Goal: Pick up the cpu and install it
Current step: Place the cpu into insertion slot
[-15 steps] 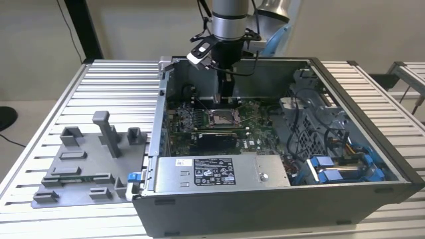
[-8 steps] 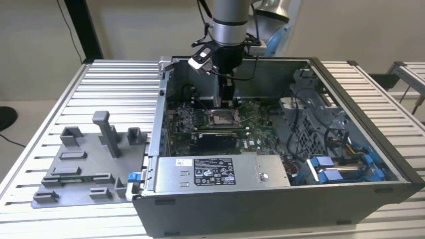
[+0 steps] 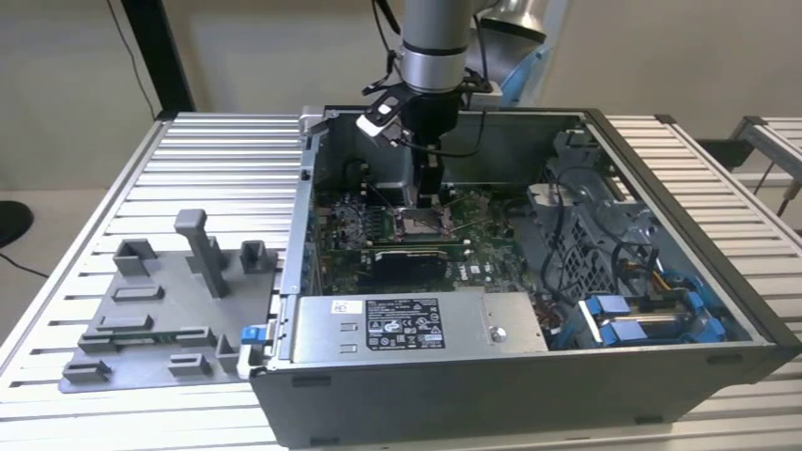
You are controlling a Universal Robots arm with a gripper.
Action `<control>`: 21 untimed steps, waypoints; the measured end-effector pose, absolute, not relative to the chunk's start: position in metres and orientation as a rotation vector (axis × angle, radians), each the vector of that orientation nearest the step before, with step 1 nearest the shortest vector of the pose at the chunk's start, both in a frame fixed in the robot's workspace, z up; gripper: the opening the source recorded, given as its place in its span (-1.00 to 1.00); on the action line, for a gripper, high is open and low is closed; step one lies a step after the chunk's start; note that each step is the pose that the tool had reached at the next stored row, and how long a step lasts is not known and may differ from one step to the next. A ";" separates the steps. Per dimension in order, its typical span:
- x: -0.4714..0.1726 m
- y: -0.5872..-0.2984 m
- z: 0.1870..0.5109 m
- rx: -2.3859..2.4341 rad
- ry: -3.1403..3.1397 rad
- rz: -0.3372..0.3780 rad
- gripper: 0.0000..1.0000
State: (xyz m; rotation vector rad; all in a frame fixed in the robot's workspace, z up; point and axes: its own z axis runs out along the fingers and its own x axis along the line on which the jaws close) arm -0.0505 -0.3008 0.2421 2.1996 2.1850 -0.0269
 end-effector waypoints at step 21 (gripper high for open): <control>-0.050 -0.301 0.236 2.200 2.185 -0.028 -1.00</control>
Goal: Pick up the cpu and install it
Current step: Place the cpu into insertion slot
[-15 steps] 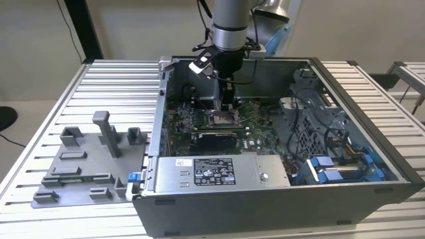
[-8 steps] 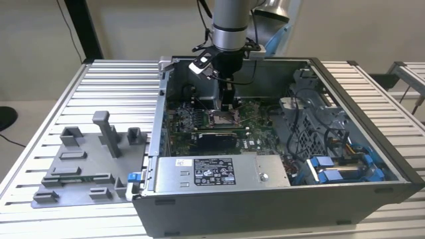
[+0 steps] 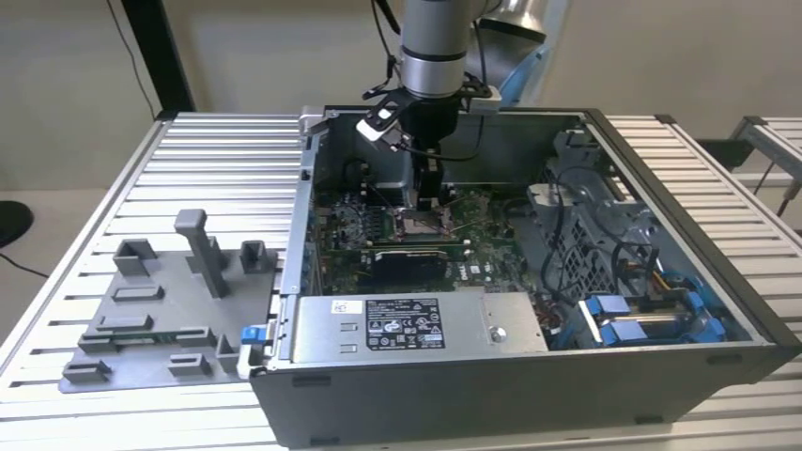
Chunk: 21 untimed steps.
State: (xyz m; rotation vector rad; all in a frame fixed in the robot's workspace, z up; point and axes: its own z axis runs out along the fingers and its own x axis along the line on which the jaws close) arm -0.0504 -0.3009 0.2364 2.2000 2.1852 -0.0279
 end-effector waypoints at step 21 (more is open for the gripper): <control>-0.050 -0.304 0.230 2.200 2.187 -0.029 -1.00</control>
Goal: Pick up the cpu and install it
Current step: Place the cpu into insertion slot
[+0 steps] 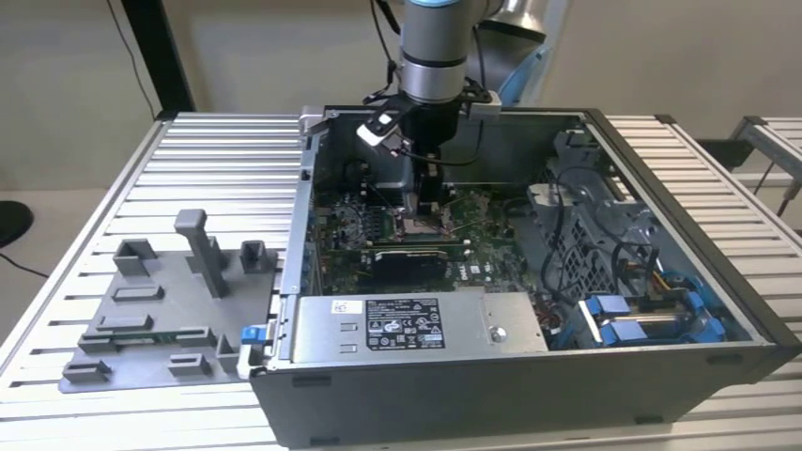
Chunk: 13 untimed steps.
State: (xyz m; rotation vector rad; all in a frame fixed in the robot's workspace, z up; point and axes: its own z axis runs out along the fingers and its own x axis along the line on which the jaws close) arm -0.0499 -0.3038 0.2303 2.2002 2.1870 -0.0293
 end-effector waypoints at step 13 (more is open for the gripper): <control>-0.049 -0.307 0.219 2.200 2.187 -0.030 -1.00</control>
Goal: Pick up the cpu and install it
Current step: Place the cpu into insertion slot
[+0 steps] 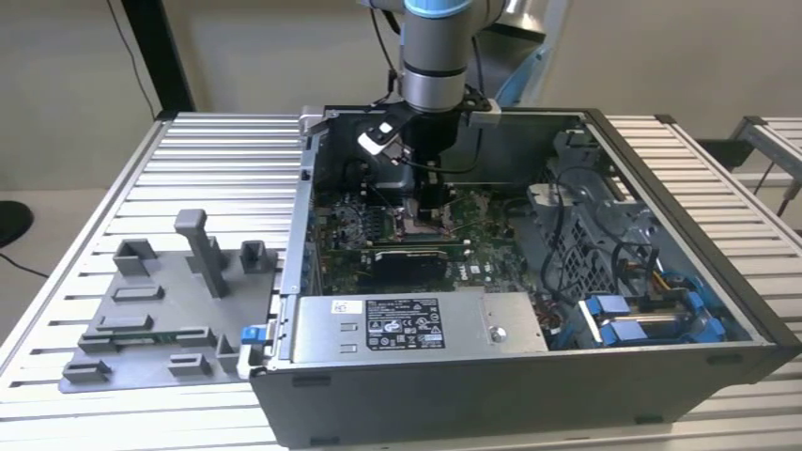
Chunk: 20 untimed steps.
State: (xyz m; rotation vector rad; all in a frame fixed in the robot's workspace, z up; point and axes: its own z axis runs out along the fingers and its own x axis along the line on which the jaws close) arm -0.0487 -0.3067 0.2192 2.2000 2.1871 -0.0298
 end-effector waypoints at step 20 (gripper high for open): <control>-0.048 -0.308 0.206 2.200 2.187 -0.030 -1.00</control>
